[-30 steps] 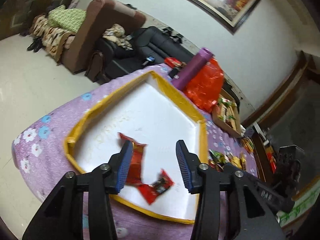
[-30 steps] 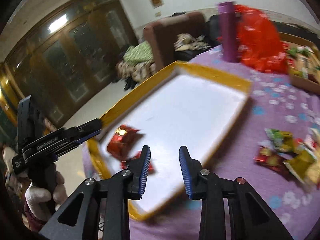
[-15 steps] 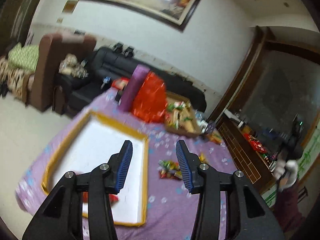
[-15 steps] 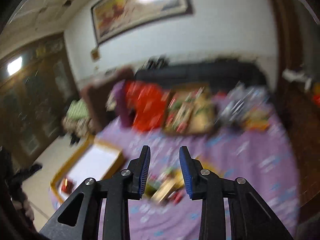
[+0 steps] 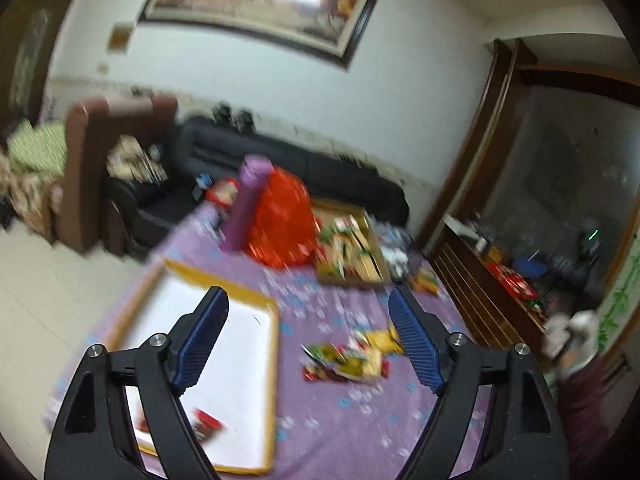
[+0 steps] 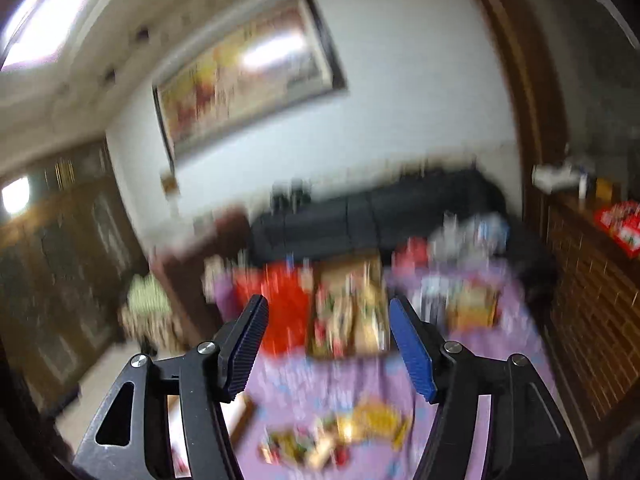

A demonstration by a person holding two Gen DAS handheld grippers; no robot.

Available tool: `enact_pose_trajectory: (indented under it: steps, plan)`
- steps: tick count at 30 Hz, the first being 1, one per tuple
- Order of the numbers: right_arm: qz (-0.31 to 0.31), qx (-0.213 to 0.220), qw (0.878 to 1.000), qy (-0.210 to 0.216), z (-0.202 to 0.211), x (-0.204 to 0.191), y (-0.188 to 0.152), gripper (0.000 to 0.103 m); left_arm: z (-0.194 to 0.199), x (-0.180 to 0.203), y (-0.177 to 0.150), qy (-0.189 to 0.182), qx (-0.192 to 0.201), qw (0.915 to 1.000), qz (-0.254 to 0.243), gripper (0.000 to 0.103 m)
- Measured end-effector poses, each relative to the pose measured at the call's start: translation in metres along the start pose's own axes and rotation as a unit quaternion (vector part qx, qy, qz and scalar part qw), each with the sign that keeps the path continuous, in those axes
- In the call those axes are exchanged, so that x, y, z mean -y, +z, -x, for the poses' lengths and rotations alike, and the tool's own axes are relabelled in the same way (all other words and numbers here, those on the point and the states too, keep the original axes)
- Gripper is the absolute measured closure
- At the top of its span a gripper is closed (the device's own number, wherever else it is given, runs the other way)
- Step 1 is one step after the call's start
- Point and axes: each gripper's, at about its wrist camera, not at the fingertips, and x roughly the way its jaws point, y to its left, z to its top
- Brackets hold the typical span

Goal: Organize snacks
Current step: 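Grasp the yellow-green chip bag with the left tool while the right tool grasps a cracker stick, then carry the chip bag and cracker stick into the white tray and open both tools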

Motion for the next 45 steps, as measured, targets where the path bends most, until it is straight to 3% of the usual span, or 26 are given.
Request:
enact_pose_trajectory:
  steps: [4, 7, 11, 18, 22, 24, 34, 41, 42, 43, 44, 45]
  plan:
    - [-0.005, -0.110, 0.994, 0.018, -0.090, 0.009, -0.089, 0.042, -0.053, 0.009, -0.027, -0.024, -0.050, 0.9985, 0.001, 0.022]
    - [-0.018, -0.173, 0.985, 0.013, -0.148, 0.014, -0.156, 0.052, -0.084, 0.025, -0.047, -0.015, -0.072, 0.9970, -0.025, 0.042]
    - [-0.045, -0.217, 0.975, 0.021, -0.202, 0.020, -0.196, 0.053, -0.120, 0.033, -0.067, -0.002, -0.111, 0.9932, -0.036, 0.042]
    - [0.021, -0.200, 0.979, -0.022, -0.230, -0.016, -0.209, 0.050, -0.168, 0.031, -0.087, -0.003, -0.166, 0.9859, -0.016, 0.042]
    - [0.028, -0.205, 0.978, -0.019, -0.235, -0.016, -0.211, 0.068, -0.189, 0.044, -0.099, -0.009, -0.191, 0.9810, -0.035, 0.042]
    - [0.020, -0.207, 0.978, 0.001, -0.232, -0.014, -0.212, 0.087, -0.199, 0.051, -0.105, -0.013, -0.203, 0.9781, -0.042, 0.042]
    - [-0.030, -0.179, 0.983, 0.034, -0.213, 0.008, -0.197, 0.093, -0.240, 0.080, -0.129, -0.014, -0.248, 0.9653, -0.081, 0.042]
    - [-0.064, -0.172, 0.982, 0.040, -0.209, 0.027, -0.190, 0.093, -0.274, 0.114, -0.147, 0.008, -0.256, 0.9521, -0.168, 0.042]
    - [-0.064, -0.172, 0.982, 0.040, -0.209, 0.028, -0.190, 0.093, -0.278, 0.118, -0.151, 0.017, -0.257, 0.9491, -0.182, 0.044]
    - [-0.064, -0.172, 0.982, 0.038, -0.209, 0.028, -0.191, 0.093, -0.281, 0.120, -0.154, 0.026, -0.255, 0.9474, -0.191, 0.064]
    - [-0.063, -0.172, 0.982, 0.037, -0.209, 0.029, -0.191, 0.093, -0.284, 0.120, -0.157, 0.033, -0.259, 0.9445, -0.199, 0.071]
    - [-0.064, -0.173, 0.982, 0.036, -0.210, 0.029, -0.192, 0.093, -0.284, 0.118, -0.159, 0.034, -0.259, 0.9451, -0.196, 0.071]
